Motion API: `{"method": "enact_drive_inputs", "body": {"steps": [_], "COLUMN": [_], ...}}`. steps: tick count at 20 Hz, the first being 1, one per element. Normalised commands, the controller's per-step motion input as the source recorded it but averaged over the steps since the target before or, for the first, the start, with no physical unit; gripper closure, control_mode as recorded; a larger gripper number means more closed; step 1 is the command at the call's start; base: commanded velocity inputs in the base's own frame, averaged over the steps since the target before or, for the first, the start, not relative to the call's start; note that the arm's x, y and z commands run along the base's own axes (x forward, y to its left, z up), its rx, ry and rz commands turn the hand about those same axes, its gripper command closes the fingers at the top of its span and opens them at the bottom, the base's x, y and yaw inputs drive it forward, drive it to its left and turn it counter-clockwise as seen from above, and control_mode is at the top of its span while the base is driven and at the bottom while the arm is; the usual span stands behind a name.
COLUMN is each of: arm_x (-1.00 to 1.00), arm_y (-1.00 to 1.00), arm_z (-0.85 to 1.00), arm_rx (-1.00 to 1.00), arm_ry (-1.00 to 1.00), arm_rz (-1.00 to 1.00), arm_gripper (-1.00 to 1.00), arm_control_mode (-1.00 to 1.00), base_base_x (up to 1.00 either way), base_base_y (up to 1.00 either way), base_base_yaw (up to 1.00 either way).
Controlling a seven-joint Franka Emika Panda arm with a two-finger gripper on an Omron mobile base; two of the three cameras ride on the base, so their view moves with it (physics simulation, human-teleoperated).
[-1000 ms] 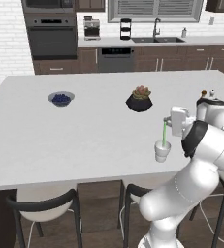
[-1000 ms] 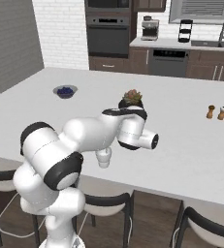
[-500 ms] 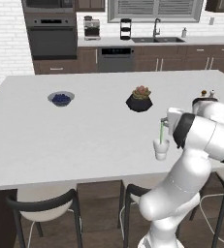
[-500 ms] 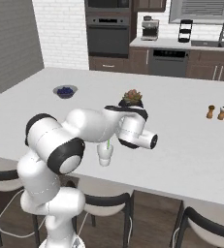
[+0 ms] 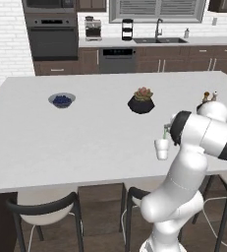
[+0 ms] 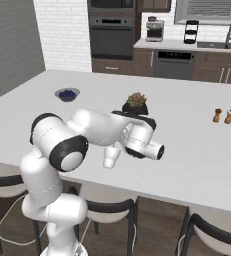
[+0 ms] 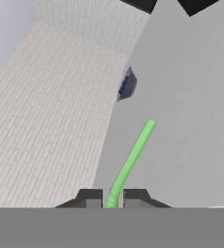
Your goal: Take a straw from the drawer in front and place it inside the glass cup on the dining counter.
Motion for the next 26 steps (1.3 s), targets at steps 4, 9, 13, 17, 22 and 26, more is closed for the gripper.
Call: {"method": "enact_drive_inputs", "body": {"steps": [4, 9, 13, 17, 22, 26], "arm_x": [-0.53, -0.35, 0.0, 0.0, 0.0, -0.08], "arm_y": [-0.01, 0.0, 0.0, 0.08, 0.27, 0.37], "arm_z": [-0.03, -0.07, -0.19, -0.2, -0.22, -0.24], "arm_rx": [0.0, 0.0, 0.0, 0.0, 0.02, 0.02], "arm_ry": [0.0, 0.0, 0.0, 0.0, 0.0, 0.0], "arm_rz": [0.0, 0.0, 0.0, 0.0, 0.0, 0.0], "arm_gripper": [1.0, 1.0, 1.0, 1.0, 1.0, 1.0], "arm_control_mode": [-1.0, -1.0, -1.0, -1.0, -1.0, -1.0], "base_base_x": [0.0, 0.0, 0.0, 0.0, 0.0, 0.0], "base_base_y": [0.0, 0.0, 0.0, 0.0, 0.0, 0.0], "base_base_yaw": [0.0, 0.0, 0.0, 0.0, 0.0, 0.0]}}
